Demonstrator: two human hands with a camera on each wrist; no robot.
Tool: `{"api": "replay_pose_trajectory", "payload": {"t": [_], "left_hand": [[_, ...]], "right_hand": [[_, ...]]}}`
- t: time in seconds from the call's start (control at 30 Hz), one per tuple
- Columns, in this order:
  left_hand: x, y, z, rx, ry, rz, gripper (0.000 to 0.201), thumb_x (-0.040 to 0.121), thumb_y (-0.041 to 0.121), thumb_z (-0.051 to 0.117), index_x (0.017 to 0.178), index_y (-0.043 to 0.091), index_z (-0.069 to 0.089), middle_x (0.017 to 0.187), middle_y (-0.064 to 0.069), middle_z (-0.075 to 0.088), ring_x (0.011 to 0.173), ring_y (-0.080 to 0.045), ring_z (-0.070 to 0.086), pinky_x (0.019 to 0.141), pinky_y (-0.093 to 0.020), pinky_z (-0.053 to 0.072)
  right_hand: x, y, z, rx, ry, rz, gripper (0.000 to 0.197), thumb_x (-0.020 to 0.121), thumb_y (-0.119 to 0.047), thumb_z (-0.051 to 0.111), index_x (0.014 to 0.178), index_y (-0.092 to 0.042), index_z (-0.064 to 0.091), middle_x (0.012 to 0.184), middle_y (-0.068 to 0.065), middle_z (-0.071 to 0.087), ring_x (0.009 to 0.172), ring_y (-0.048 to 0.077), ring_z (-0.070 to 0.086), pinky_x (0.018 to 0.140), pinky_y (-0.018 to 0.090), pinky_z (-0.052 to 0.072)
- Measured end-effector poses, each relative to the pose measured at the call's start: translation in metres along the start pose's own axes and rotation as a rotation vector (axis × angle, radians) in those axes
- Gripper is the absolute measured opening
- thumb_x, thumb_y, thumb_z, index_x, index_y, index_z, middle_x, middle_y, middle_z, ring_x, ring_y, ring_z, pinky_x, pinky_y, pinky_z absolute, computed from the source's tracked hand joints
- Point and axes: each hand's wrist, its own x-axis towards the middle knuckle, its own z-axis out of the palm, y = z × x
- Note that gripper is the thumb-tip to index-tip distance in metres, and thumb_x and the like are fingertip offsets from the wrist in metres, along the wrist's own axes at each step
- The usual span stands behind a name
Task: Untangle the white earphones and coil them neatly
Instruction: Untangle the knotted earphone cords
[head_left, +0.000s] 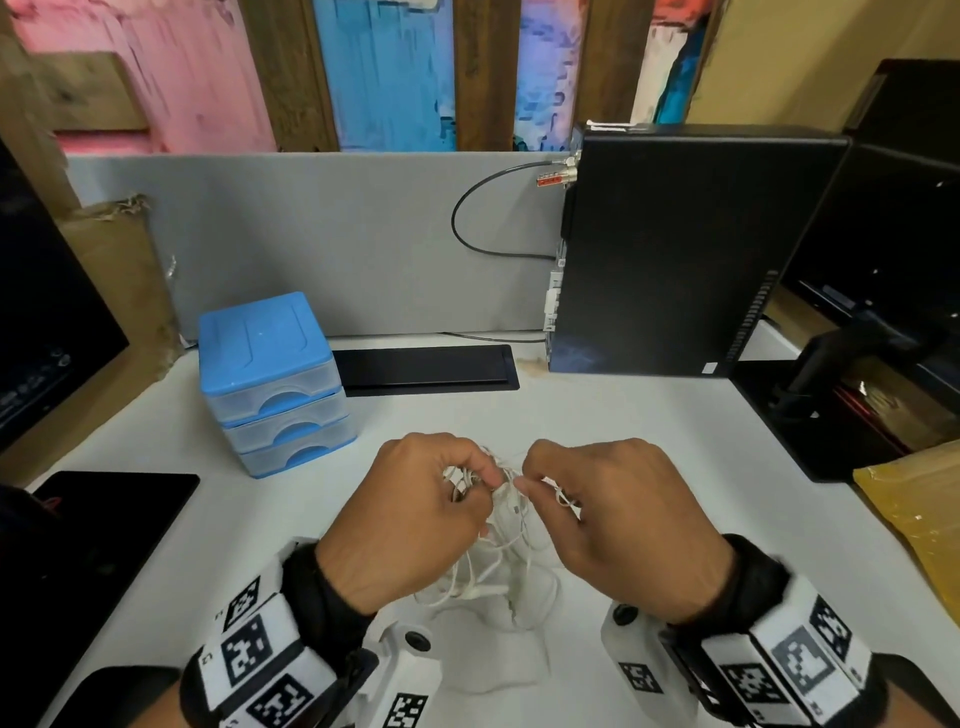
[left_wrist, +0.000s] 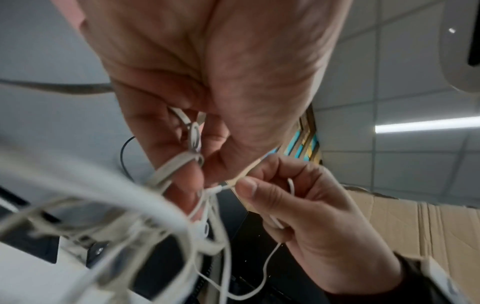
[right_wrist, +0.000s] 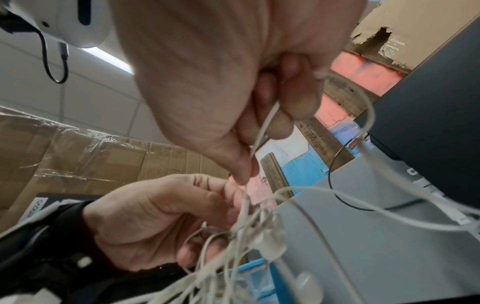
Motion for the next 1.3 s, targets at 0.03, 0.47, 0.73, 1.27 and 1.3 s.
{"api": "replay_pose_trajectory", "payload": {"t": [0.03,0.47,0.73,1.27,1.3], "left_hand": [[0.0,0.0,-0.001,-0.004,-0.008,-0.015,0.021,0.087,0.008,0.068,0.079,0.025,0.077,0.072,0.015,0.069,0.05,-0.003,0.064,0.049,-0.014,0.046],[-0.002,0.007,-0.007,-0.249,-0.039,-0.134,0.018,0.087,0.005,0.072,0.083,0.022,0.079,0.065,0.009,0.073,0.055,-0.013,0.069,0.057,-0.031,0.058],[0.001,0.013,-0.018,-0.388,-0.042,-0.102,0.019,0.09,0.005,0.068,0.09,0.02,0.08,0.081,0.003,0.077,0.067,-0.023,0.074,0.059,-0.03,0.059],[0.01,0.004,-0.025,-0.83,-0.288,-0.269,0.027,0.071,0.001,0.072,0.096,0.008,0.078,0.078,-0.012,0.071,0.063,-0.02,0.07,0.049,-0.02,0.051],[0.01,0.004,-0.023,-0.809,-0.286,-0.26,0.024,0.074,-0.002,0.071,0.094,0.01,0.079,0.077,-0.012,0.071,0.062,-0.02,0.069,0.049,-0.02,0.051]], "right_hand": [[0.0,0.001,0.002,-0.007,-0.008,0.0,0.011,0.086,-0.031,0.063,0.077,-0.024,0.063,0.046,-0.008,0.041,0.038,0.016,0.038,0.039,0.024,0.032],[-0.002,0.012,0.011,0.044,0.034,-0.053,0.025,0.09,-0.045,0.054,0.096,-0.039,0.077,0.048,-0.004,0.06,0.038,0.017,0.039,0.04,0.026,0.04],[0.009,0.009,0.019,0.975,0.126,0.357,0.011,0.089,-0.011,0.072,0.08,-0.013,0.077,0.049,-0.005,0.037,0.047,0.018,0.029,0.053,0.021,0.031],[0.004,-0.004,0.034,0.952,0.428,0.27,0.012,0.086,-0.012,0.072,0.091,-0.02,0.08,0.073,-0.008,0.073,0.062,0.008,0.059,0.063,0.018,0.046],[0.004,-0.005,0.036,0.954,0.43,0.285,0.01,0.086,-0.012,0.072,0.089,-0.018,0.079,0.071,-0.007,0.071,0.061,0.008,0.058,0.062,0.018,0.046]]}}
